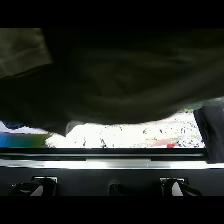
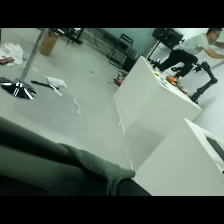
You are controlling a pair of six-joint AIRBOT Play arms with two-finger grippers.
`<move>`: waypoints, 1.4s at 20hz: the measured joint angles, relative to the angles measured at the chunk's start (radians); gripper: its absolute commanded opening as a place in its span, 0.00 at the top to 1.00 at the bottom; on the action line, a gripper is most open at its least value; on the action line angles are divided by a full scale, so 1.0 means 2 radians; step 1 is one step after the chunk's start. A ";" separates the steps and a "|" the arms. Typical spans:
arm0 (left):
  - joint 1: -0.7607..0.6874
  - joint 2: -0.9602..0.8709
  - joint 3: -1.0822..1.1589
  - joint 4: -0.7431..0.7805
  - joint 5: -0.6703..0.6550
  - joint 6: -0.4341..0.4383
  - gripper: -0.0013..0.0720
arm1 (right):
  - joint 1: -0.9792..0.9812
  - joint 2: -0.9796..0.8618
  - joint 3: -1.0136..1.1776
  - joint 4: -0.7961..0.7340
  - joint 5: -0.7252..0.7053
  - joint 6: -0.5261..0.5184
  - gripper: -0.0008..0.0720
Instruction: Fold the shirts.
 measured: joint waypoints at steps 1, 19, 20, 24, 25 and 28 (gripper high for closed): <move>0.000 0.000 0.000 0.000 0.002 -0.003 0.94 | 0.000 -0.001 0.001 -0.004 0.007 0.002 0.94; -0.001 -0.419 -0.168 -0.039 -0.055 0.037 0.94 | 0.090 -0.505 -0.075 -0.006 0.041 0.044 0.94; -0.001 -0.438 -0.160 -0.044 -0.031 0.039 0.94 | 0.094 -0.516 -0.076 -0.005 0.006 0.053 0.94; 0.001 -0.485 -0.124 -0.055 0.033 0.034 0.94 | 0.101 -0.536 -0.072 -0.003 -0.091 0.088 0.94; 0.001 -0.491 -0.119 -0.056 0.036 0.028 0.94 | 0.101 -0.537 -0.072 -0.002 -0.093 0.090 0.94; 0.003 -0.495 -0.111 -0.047 0.002 0.034 0.94 | 0.101 -0.535 -0.071 -0.005 -0.036 0.083 0.94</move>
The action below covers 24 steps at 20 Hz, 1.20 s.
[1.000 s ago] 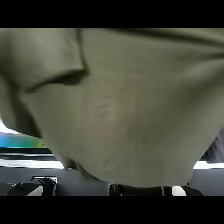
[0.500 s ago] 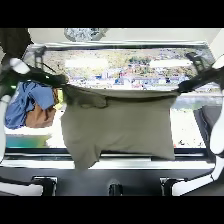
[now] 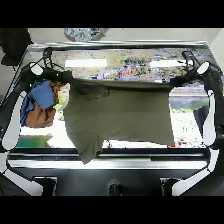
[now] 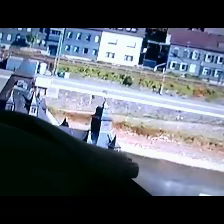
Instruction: Fold the shirts.
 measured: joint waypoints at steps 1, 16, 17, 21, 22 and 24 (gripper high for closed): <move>0.002 -0.001 0.001 0.010 -0.028 0.003 0.94 | 0.000 0.003 0.000 0.000 0.039 -0.006 0.94; 0.016 -0.010 -0.039 0.038 -0.286 -0.002 0.43 | 0.003 0.019 -0.109 -0.007 0.211 -0.034 0.35; 0.023 -0.004 -0.040 0.039 -0.296 -0.003 0.42 | -0.004 0.028 -0.110 -0.007 0.222 -0.037 0.35; 0.053 0.043 -0.100 0.036 -0.327 -0.002 0.42 | -0.035 0.078 -0.137 -0.012 0.263 -0.038 0.35; 0.057 0.066 -0.145 0.032 -0.324 0.002 0.41 | -0.038 0.094 -0.157 -0.015 0.265 -0.038 0.35; 0.062 0.119 -0.257 0.021 -0.296 0.014 0.41 | -0.043 0.122 -0.204 -0.025 0.259 -0.038 0.35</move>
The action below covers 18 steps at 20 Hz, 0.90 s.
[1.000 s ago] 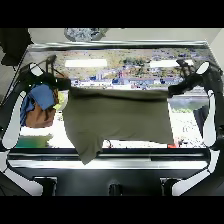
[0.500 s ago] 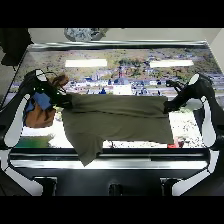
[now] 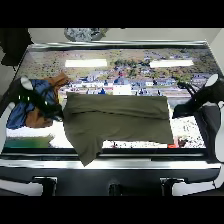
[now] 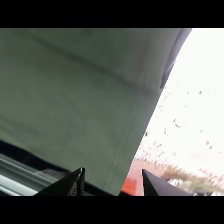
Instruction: Fold the shirts.
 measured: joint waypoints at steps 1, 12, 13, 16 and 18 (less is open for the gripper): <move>0.002 0.028 -0.059 -0.011 0.019 0.010 0.41 | -0.002 0.012 -0.022 -0.003 -0.004 0.000 0.35; -0.045 0.168 -0.366 -0.156 0.219 0.039 0.57 | -0.005 0.058 -0.113 -0.030 -0.024 -0.014 0.29; -0.051 0.169 -0.370 -0.158 0.231 0.033 0.83 | -0.006 0.058 -0.121 -0.033 -0.025 -0.015 0.28; -0.060 0.170 -0.377 -0.155 0.251 0.022 0.94 | -0.006 0.060 -0.162 -0.037 -0.035 -0.017 0.21; -0.062 0.171 -0.379 -0.155 0.255 0.019 0.94 | -0.006 0.060 -0.187 -0.038 -0.047 -0.017 0.15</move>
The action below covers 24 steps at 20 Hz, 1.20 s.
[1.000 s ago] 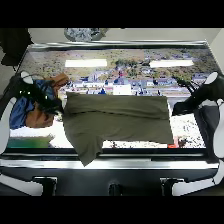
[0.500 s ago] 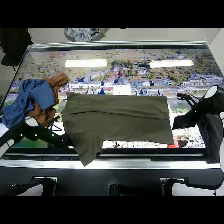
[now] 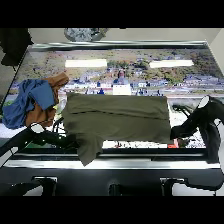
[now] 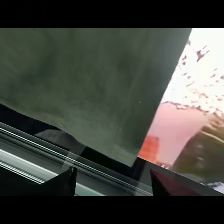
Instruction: Fold the shirts.
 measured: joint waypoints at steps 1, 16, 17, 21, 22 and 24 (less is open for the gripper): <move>-0.001 0.001 -0.001 0.000 0.002 0.000 0.94 | 0.000 0.000 -0.012 0.000 -0.006 0.000 0.15; -0.002 0.016 0.032 0.038 0.049 0.043 0.94 | 0.001 0.009 -0.050 0.033 -0.103 0.029 0.94; -0.002 0.025 0.049 0.058 0.041 0.044 0.94 | 0.002 0.016 -0.043 0.032 -0.116 0.020 0.94; 0.000 0.046 0.153 0.081 0.015 0.040 0.94 | 0.005 0.042 0.015 0.058 -0.098 -0.002 0.94; 0.000 0.039 0.185 0.087 0.013 0.039 0.94 | 0.009 0.037 0.035 0.060 -0.098 -0.004 0.94; 0.001 0.002 0.253 0.096 0.009 0.035 0.94 | 0.024 0.012 0.087 0.061 -0.106 -0.004 0.94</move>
